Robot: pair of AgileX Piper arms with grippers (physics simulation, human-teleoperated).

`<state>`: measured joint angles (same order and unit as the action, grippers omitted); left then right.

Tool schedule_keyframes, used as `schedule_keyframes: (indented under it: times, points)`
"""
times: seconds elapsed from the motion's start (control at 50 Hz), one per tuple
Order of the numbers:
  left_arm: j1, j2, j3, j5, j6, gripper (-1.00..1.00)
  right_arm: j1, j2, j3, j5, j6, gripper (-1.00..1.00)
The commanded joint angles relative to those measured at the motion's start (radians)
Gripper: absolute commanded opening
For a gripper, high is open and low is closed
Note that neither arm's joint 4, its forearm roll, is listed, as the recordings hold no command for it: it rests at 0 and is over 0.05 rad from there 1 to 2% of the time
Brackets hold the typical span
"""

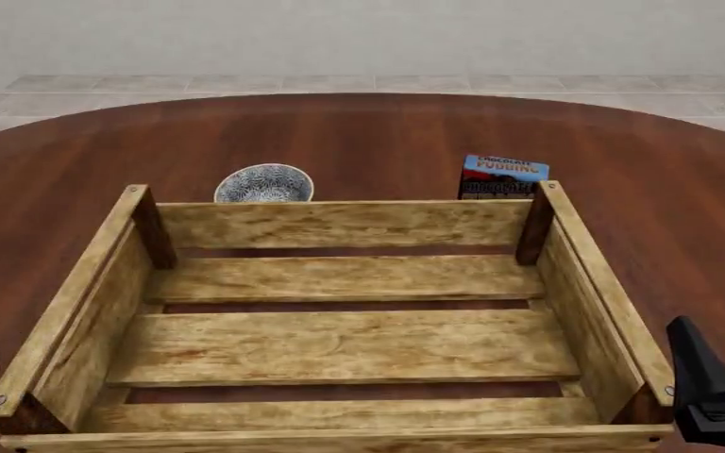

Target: Pick up the salad dressing and put it in the tray.

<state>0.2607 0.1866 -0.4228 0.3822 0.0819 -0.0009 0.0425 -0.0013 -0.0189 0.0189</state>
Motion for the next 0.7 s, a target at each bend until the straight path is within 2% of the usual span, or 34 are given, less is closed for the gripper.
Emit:
schedule_keyframes:
  times: [0.02,0.7]
  points:
    - [0.113,-0.010,-0.031,0.096,-0.033,1.00,0.000,0.001,0.000,0.002,-0.004,1.00]
    - [0.236,-0.041,-0.010,0.174,-0.010,1.00,0.007,0.010,0.000,-0.004,-0.008,1.00]
